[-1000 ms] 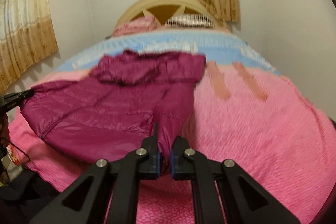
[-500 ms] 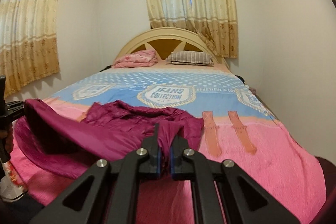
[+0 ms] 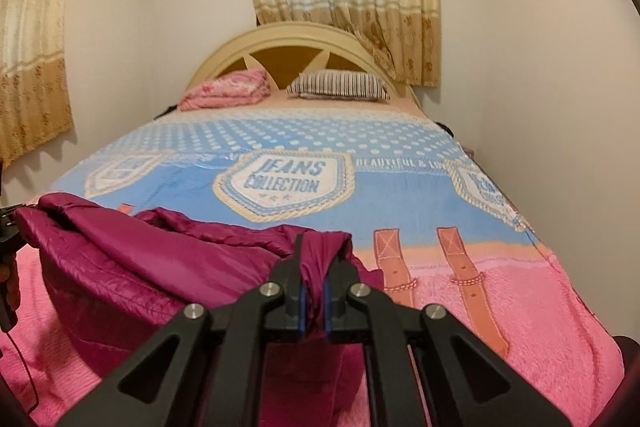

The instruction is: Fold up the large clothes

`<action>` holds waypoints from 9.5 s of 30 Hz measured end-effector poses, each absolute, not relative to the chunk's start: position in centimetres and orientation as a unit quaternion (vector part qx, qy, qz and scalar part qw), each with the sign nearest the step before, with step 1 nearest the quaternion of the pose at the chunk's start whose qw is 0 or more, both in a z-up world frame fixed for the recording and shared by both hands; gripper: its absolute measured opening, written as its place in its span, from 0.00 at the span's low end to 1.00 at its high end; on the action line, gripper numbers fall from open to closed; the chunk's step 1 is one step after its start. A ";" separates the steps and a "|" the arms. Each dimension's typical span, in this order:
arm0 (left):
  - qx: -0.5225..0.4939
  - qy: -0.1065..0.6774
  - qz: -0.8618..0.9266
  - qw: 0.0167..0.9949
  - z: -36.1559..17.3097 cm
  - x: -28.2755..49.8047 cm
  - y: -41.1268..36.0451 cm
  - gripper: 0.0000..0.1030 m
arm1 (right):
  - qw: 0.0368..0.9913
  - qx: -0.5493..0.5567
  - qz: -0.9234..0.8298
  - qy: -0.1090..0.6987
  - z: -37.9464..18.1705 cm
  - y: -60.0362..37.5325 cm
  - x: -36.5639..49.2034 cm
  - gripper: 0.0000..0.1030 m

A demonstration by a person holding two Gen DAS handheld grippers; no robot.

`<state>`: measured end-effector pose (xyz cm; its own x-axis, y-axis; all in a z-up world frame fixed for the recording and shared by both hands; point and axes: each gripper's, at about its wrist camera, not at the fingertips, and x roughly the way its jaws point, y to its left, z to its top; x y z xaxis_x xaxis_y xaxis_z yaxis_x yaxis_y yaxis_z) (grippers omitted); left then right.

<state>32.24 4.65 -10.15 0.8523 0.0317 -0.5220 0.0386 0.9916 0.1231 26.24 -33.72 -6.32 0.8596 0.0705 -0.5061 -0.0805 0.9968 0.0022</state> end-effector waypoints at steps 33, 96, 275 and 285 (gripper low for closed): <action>0.075 0.209 0.161 0.962 -10.7 36.8 0.8 0.89 | 0.964 -0.044 -0.082 0.248 -9.6 -30.1 34.3 0.80; 0.176 0.302 0.071 0.934 -18.0 45.8 -9.0 0.93 | 0.927 0.045 -0.041 0.369 -16.6 -31.9 40.9 0.69; 0.099 0.320 0.062 0.940 -15.4 40.2 -7.5 0.85 | 0.917 0.010 -0.068 0.393 -15.7 -26.1 36.5 0.59; 0.135 0.324 0.072 0.934 -17.8 41.0 -9.9 0.86 | 0.921 0.049 -0.066 0.380 -18.3 -27.6 36.2 0.59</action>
